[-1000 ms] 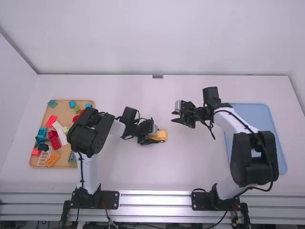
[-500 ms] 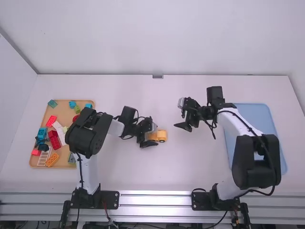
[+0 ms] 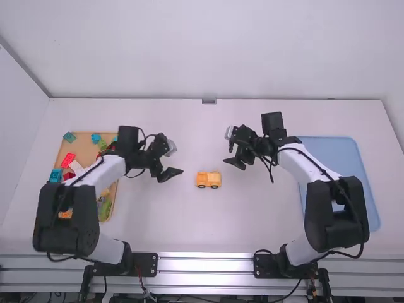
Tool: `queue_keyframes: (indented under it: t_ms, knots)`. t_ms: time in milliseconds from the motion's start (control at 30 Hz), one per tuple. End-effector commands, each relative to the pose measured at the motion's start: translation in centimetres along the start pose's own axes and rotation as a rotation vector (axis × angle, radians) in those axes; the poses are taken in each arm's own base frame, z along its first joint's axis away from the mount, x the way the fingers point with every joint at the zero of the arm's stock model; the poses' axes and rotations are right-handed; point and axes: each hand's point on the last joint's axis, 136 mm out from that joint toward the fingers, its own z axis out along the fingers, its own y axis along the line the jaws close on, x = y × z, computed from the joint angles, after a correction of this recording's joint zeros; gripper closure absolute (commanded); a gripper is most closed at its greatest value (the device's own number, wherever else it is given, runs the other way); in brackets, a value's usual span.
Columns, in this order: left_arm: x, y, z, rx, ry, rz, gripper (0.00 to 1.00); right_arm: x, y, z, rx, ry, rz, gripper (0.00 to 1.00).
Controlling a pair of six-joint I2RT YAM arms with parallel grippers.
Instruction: Assemble lego blocks to make yellow taxi
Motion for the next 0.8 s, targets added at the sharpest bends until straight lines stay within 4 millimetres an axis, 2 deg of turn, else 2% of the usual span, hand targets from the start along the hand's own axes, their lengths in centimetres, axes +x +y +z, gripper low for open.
queue_keyframes:
  t_ms: [0,67,133,167,200,267,333,400,533,600,700,767]
  knots:
    - [-0.7,1.7,-3.5,-0.110,-0.030,-0.143,0.01,-0.2,-0.8,0.1,0.047,0.029,0.054,0.02]
    - [-0.1,3.6,-5.6,-0.223,-0.022,-0.279,0.01,-0.4,-1.3,0.2,0.076,0.039,0.065,0.02]
    - [3.4,7.7,-10.1,-0.530,0.036,-0.630,0.01,-0.8,-1.8,0.6,0.113,0.048,0.075,0.02]
    - [3.4,7.7,-10.1,-0.530,0.036,-0.630,0.01,-0.8,-1.8,0.6,0.113,0.048,0.075,0.02]
    - [5.6,8.8,-12.2,-0.664,0.071,-0.761,0.01,-1.1,-2.0,0.7,0.126,0.044,0.080,0.02]
    - [8.1,9.4,-14.5,-0.783,0.091,-0.924,0.01,-1.6,-1.9,1.0,0.127,0.031,0.065,0.02]
    - [9.3,9.2,-15.2,-0.811,0.109,-0.988,0.01,-1.9,-1.8,1.1,0.125,0.026,0.056,0.02]
    - [11.9,8.4,-16.7,-0.883,0.181,-1.092,0.01,-2.6,-1.5,1.5,0.118,0.016,0.037,0.02]
    - [15.7,6.9,-19.7,-1.029,0.362,-1.156,0.01,-3.4,-1.2,1.6,0.105,0.015,0.030,0.01]
    - [15.9,6.5,-20.0,-1.013,0.399,-1.138,0.01,-3.6,-1.1,1.7,0.099,0.015,0.028,0.02]
    - [15.5,4.9,-20.1,-0.874,0.497,-1.043,0.01,-4.5,-0.9,1.6,0.084,0.016,0.023,0.02]
    - [15.8,4.8,-20.8,-0.861,0.557,-1.015,0.01,-4.7,-0.8,1.7,0.078,0.018,0.022,0.02]
